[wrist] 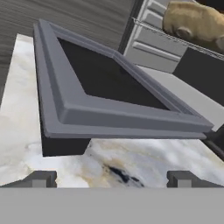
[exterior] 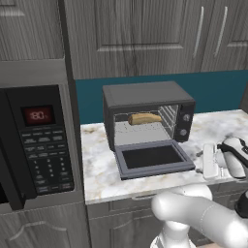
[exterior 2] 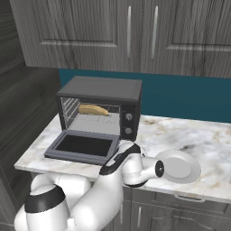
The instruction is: Pull the toaster oven rack outwards. Pick up the baguette from the plate and place it on the toaster oven rack. Close the toaster oven door fully and set the temperature to the lowest setting.
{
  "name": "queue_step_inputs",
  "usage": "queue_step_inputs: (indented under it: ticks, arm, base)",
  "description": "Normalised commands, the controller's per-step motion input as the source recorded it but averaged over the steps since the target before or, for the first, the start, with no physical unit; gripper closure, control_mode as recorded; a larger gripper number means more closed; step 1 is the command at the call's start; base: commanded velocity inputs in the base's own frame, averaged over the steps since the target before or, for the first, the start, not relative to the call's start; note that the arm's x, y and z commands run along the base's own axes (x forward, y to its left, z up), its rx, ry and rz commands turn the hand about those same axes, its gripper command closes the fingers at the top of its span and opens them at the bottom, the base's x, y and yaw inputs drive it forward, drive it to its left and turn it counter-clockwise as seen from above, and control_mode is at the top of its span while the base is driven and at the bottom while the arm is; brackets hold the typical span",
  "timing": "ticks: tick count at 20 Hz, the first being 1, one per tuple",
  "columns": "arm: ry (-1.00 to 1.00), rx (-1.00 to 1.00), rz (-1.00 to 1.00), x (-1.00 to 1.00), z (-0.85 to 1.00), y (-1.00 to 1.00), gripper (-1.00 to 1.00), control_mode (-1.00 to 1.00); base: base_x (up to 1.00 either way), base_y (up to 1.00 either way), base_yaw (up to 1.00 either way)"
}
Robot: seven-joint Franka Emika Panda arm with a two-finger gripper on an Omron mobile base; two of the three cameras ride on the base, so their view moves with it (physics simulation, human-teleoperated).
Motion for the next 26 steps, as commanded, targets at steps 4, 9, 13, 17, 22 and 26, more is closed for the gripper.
queue_step_inputs:
  ticks: [4, 9, 13, 17, 22, 26]
  arm:
    - [0.0, 0.01, 0.03, 0.28, -0.29, 0.0, -1.0, -1.0]
    - [0.0, 0.05, 0.05, 0.27, -0.32, 0.0, -1.0, -1.0]
    - [0.0, 0.08, 0.04, 0.24, -0.32, 0.0, -1.0, -1.0]
    - [0.0, 0.08, 0.04, 0.21, -0.36, 0.0, -1.0, -1.0]
    - [0.0, 0.08, 0.01, 0.11, -0.36, 0.04, -1.0, -1.0]
    - [-0.11, 0.03, 0.0, -0.12, -0.45, 0.17, -1.0, -1.0]
  base:
    - [0.0, 0.0, 0.0]
    - [0.0, 0.0, 0.0]
    - [0.0, 0.0, 0.0]
    - [0.0, 0.0, 0.0]
    - [0.0, 0.0, 0.0]
    - [0.0, 0.0, 0.0]
